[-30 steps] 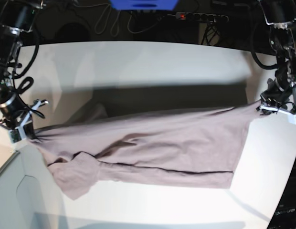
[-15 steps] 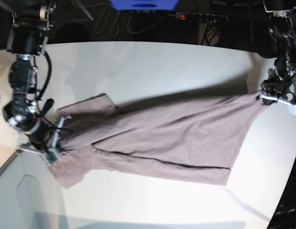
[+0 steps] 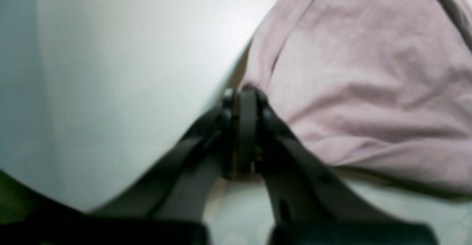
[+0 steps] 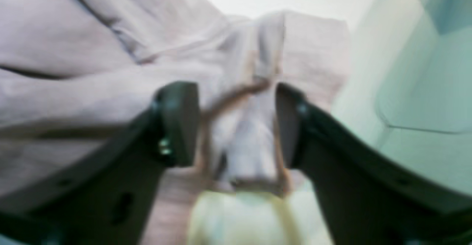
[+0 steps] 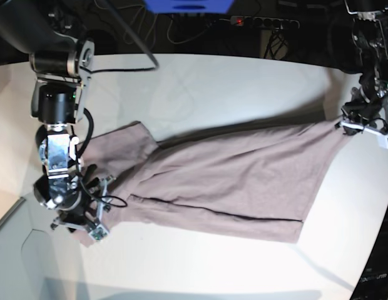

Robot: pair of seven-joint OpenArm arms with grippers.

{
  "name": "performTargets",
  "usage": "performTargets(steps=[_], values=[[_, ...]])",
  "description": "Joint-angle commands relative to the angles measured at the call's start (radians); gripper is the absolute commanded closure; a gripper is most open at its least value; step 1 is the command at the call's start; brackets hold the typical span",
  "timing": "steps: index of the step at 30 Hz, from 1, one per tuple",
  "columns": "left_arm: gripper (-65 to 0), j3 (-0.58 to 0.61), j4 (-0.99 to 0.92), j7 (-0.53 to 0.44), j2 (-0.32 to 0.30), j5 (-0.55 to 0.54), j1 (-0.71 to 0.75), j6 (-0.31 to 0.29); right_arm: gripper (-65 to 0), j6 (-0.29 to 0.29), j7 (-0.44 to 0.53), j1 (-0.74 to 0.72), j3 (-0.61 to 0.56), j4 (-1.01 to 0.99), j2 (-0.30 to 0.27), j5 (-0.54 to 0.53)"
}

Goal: Layout the t-shirt on the table in an organized manner, then fold the t-shirt properly
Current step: 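Lift the edge and drag the right gripper's corner across the table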

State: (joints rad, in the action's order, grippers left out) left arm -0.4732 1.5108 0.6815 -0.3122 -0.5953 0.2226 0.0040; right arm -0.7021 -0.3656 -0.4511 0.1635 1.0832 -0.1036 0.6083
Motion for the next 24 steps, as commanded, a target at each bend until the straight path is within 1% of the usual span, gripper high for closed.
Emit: performTargets(steps=[1,6,11,16,21,24], values=[[-0.1,-0.003,0.017,-0.018,-0.014,-0.004,-0.007,-0.002,-37.1,0.004,0.026,-0.004,0.008,0.05,-0.009,-0.009],[-0.1,-0.008,0.017,-0.018,0.006,-0.004,-0.009,-0.002,-37.2,0.004,0.021,0.099,0.074,0.239,-0.003,-0.011],[-0.1,-0.008,0.017,-0.018,0.006,-0.004,-0.005,-0.002,-37.2,0.004,0.024,0.191,0.158,0.246,-0.003,-0.012],[-0.1,-0.008,0.015,-0.019,0.008,-0.004,-0.01,-0.002,-37.2,0.004,0.032,0.208,0.222,0.097,-0.005,-0.012],[-0.1,-0.008,0.015,-0.019,0.008,-0.004,-0.01,-0.002,-37.2,0.004,0.122,0.214,0.272,0.001,-0.003,-0.012],[-0.1,-0.008,0.015,-0.019,0.008,-0.004,-0.009,-0.002,-37.2,0.004,0.133,0.217,0.272,-0.034,-0.003,-0.012]])
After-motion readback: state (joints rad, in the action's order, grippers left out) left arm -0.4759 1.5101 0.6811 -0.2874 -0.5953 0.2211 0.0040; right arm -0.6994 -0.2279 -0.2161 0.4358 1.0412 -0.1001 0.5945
